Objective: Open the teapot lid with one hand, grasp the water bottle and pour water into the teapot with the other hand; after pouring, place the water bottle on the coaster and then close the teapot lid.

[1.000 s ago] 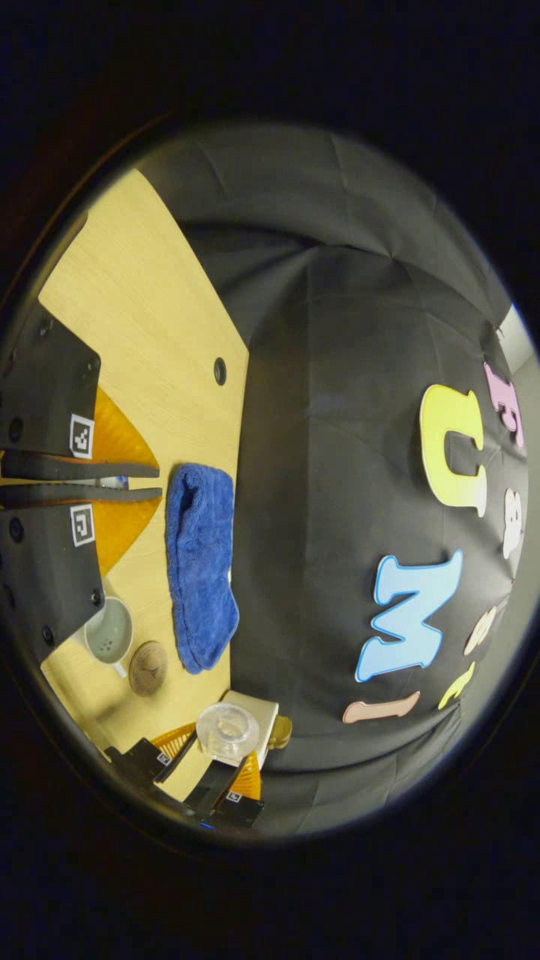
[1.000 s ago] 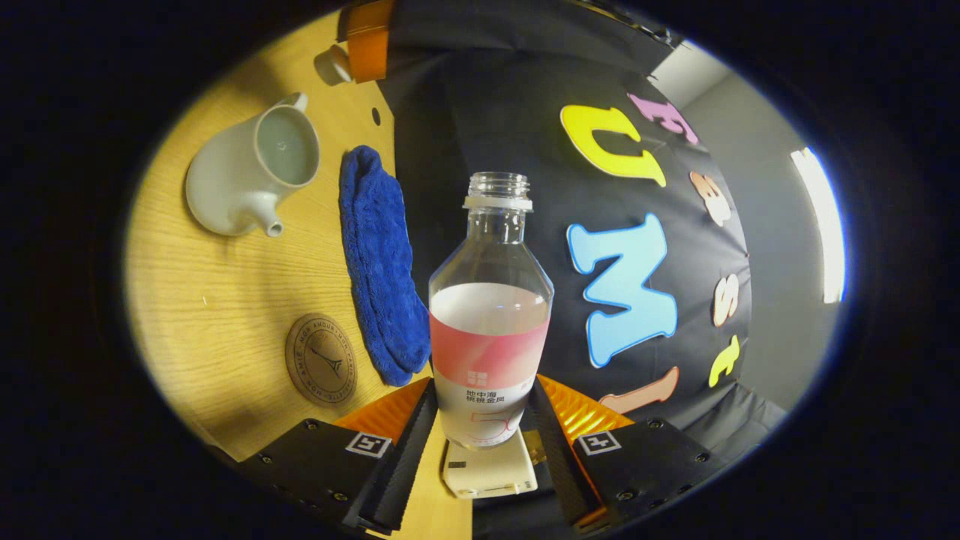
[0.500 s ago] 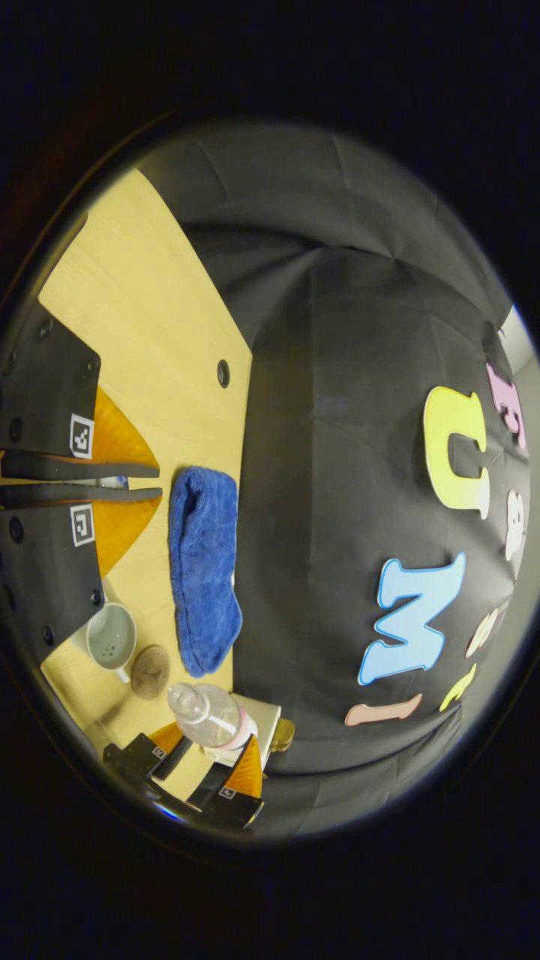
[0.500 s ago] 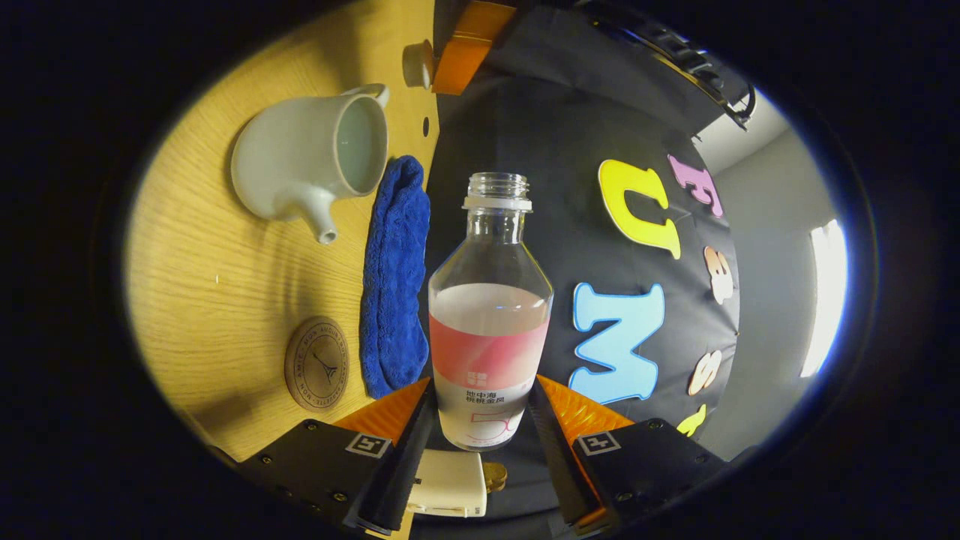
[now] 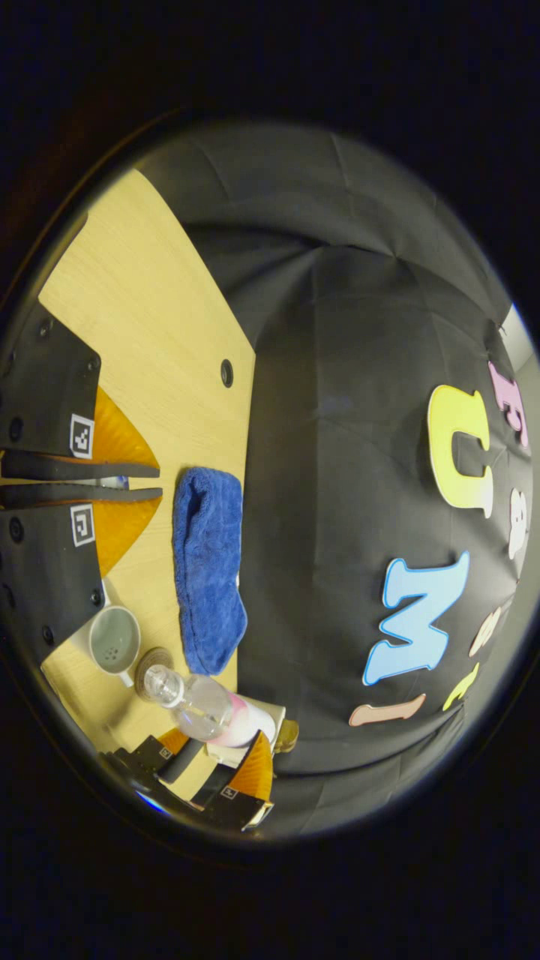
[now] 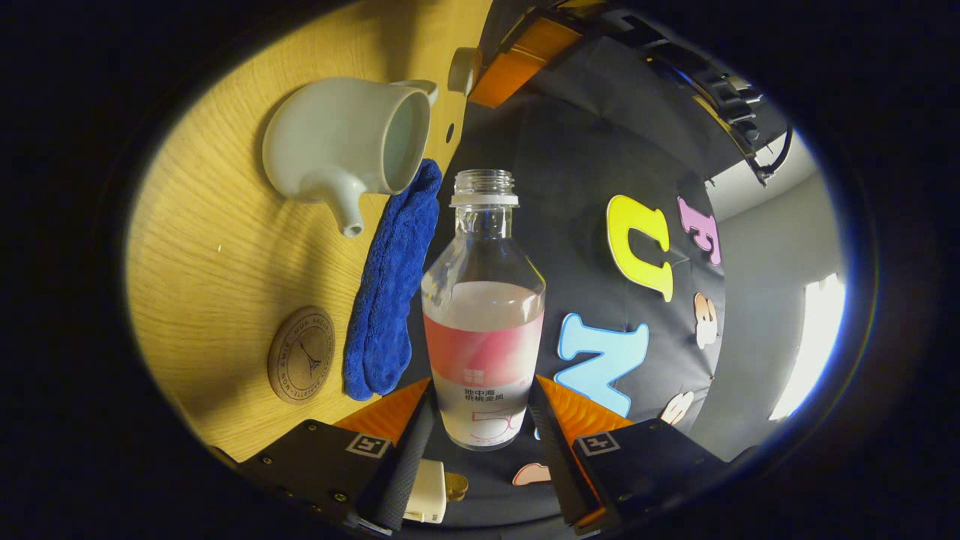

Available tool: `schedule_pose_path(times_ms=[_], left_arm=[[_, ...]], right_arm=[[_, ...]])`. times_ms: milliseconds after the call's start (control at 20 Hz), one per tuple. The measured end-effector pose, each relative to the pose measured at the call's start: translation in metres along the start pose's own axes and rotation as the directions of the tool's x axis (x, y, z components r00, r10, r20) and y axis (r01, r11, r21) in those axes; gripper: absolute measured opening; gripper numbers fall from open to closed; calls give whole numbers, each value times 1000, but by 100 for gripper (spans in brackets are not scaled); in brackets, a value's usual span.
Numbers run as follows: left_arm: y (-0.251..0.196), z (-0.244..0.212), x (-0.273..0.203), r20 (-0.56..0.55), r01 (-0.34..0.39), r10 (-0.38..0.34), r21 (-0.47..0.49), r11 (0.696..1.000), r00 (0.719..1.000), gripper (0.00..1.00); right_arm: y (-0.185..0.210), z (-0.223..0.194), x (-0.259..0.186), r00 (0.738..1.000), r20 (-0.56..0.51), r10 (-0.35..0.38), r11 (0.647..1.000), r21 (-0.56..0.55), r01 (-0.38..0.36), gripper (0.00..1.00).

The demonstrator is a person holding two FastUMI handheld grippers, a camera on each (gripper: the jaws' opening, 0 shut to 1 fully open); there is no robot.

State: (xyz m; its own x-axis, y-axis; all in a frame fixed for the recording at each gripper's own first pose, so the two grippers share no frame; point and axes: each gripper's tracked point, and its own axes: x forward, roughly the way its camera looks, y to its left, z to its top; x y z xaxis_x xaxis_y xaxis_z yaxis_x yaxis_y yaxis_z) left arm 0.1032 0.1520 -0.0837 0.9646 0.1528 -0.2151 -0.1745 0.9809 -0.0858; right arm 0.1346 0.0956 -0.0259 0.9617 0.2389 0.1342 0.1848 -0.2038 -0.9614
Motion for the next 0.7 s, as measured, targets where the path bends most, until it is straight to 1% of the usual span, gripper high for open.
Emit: schedule_pose_path(times_ms=[250, 700], left_arm=[[-1, -2, 1, -6, 3, -3, 2, 1000, 1000, 10], [-2, -6, 2, -23, 2, -2, 12, 1000, 1000, 8]], right_arm=[[-3, 4, -1, 1000, 10, -11, 1000, -24, 11, 75], [-9, 7, -1, 999, 17, -30, 998, -46, 31, 75]])
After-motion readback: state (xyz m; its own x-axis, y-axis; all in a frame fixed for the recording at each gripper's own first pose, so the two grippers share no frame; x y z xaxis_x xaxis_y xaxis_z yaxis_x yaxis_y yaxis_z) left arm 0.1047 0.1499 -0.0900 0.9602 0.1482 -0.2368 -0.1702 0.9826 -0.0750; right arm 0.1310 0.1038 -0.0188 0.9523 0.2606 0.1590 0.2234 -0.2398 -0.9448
